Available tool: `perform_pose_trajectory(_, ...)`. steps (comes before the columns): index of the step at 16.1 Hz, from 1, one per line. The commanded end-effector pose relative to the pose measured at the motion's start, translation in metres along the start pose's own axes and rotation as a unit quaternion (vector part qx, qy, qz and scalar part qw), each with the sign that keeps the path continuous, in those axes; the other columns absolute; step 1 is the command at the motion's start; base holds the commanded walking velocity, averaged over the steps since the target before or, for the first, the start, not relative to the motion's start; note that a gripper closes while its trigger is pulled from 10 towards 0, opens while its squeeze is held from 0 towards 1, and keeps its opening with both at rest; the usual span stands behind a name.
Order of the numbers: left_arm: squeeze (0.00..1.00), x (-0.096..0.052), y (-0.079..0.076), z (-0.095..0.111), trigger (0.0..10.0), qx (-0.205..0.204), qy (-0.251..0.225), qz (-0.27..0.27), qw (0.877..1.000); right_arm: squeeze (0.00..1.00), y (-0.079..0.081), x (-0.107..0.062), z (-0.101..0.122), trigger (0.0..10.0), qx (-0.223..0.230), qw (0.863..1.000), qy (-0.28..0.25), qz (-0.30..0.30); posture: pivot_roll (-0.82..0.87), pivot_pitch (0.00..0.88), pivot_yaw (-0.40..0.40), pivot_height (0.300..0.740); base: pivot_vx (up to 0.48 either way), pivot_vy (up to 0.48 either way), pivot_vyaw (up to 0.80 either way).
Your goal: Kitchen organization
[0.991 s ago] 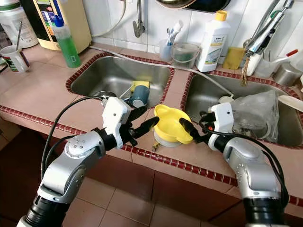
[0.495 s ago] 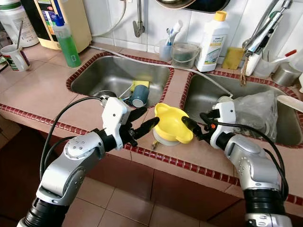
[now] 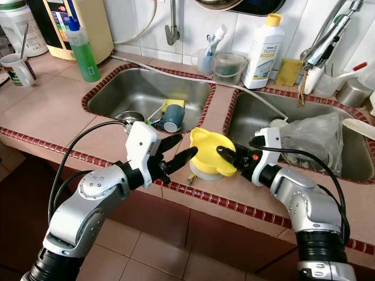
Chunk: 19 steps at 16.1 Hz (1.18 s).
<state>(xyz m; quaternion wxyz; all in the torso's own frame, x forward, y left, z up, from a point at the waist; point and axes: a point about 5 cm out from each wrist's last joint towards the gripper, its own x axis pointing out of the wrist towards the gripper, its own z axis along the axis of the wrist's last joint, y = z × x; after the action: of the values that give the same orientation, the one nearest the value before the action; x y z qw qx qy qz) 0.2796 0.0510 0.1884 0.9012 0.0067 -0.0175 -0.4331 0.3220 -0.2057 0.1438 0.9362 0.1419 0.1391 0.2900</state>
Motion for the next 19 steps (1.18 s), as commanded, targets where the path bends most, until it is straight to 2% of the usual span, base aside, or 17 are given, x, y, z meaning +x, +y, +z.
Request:
perform_pose_trajectory(1, 0.0, -0.001, -0.004, 0.002, 10.0, 0.0, 0.0, -0.006, 1.0, 0.0, 0.001, 0.001, 0.001, 0.0, 0.017, 1.0, -0.001, 0.007, -0.07, 0.075, -0.027, 0.74, 0.0, 0.0, 0.0)
perform_pose_trajectory(5, 0.0, -0.002, -0.004, 0.002, 10.0, -0.001, 0.001, -0.009, 1.0, 0.0, -0.002, 0.0, -0.001, 0.0, 0.029, 1.0, 0.001, -0.001, -0.07, 0.079, -0.025, 0.74, 0.0, 0.0, 0.0)
perform_pose_trajectory(7, 0.0, -0.005, -0.006, -0.006, 10.0, -0.002, 0.029, -0.02, 0.999, 0.0, -0.004, -0.001, -0.002, 0.0, 0.03, 1.0, 0.001, -0.009, -0.07, 0.082, -0.023, 0.74, 0.0, 0.0, 0.0)
perform_pose_trajectory(9, 0.0, -0.011, -0.012, -0.014, 10.0, 0.014, 0.053, -0.047, 0.997, 0.0, -0.005, -0.002, -0.003, 0.0, 0.035, 0.999, -0.001, -0.014, -0.07, 0.085, -0.021, 0.74, 0.0, 0.0, 0.0)
perform_pose_trajectory(17, 0.0, -0.011, -0.012, -0.01, 10.0, 0.011, 0.043, -0.047, 0.998, 0.0, -0.007, -0.005, 0.001, 0.0, 0.046, 0.999, -0.017, -0.016, -0.07, 0.087, -0.016, 0.74, 0.0, 0.0, 0.0)
perform_pose_trajectory(19, 0.0, -0.011, -0.011, -0.009, 10.0, 0.009, 0.041, -0.044, 0.998, 0.0, -0.007, -0.007, 0.007, 0.0, 0.048, 0.998, -0.041, -0.015, -0.07, 0.084, -0.015, 0.74, 0.0, 0.0, 0.0)
